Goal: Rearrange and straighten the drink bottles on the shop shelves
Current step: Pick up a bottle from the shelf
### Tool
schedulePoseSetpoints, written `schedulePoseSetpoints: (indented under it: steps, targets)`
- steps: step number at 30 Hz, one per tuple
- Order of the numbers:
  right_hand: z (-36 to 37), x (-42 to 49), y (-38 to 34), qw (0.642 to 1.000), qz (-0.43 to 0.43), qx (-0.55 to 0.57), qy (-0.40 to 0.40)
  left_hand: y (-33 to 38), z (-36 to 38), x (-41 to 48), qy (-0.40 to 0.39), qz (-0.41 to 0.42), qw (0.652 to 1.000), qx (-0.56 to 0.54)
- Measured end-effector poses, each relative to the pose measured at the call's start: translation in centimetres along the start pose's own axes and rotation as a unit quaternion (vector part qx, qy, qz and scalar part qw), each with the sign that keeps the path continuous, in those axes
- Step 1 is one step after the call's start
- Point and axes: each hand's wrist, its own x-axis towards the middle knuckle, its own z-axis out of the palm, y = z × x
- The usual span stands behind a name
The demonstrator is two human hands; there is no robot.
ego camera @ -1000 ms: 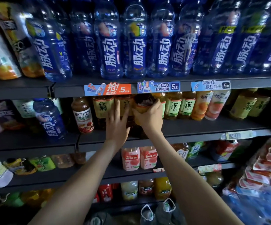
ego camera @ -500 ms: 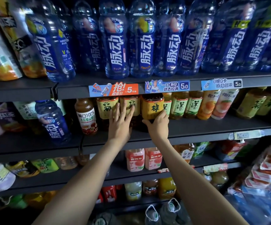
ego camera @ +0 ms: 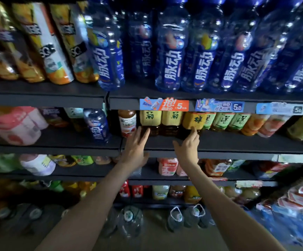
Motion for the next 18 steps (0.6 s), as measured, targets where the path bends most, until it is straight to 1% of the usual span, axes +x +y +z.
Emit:
schedulePoseSetpoints:
  steps: [2,5,6,8,9,11,14,16,18]
  targets:
    - [1.3,-2.2,-1.9,0.997,-0.024,0.014,-0.069,-1.6,-1.6,-2.6,-0.039,-0.059,0.997,-0.023]
    - [4.3,-5.1,-5.0,0.98,-0.038,0.019,-0.196,-5.0,-4.4,-5.8,-0.095,-0.19,0.975,-0.058]
    - [5.5,-5.8,-6.1,0.974,-0.044,0.022,-0.223,-6.2,-5.4,-6.6,-0.102,-0.218,0.968,-0.07]
    - [7.6,-7.0,-8.8,0.967,-0.039,0.052,-0.248,-8.8,-7.2,-7.7,-0.079,-0.248,0.96,-0.099]
    - [8.6,-7.3,-10.1,0.965,-0.035,0.072,-0.25,-10.2,-8.0,-8.1,-0.063,-0.26,0.958,-0.104]
    - [10.8,-7.3,-12.5,0.965,-0.028,0.106,-0.239,-12.8,-9.2,-8.5,-0.053,-0.278,0.956,-0.077]
    - [14.0,-6.3,-15.5,0.973,-0.015,0.143,-0.183,-16.2,-10.0,-8.4,-0.095,-0.282,0.954,-0.036]
    - [15.9,-5.6,-17.4,0.977,0.005,0.159,-0.141,-17.7,-10.6,-8.5,-0.133,-0.265,0.955,-0.02]
    - [17.5,-4.7,-19.1,0.978,0.023,0.181,-0.097,-19.2,-11.0,-8.3,-0.128,-0.259,0.957,-0.019]
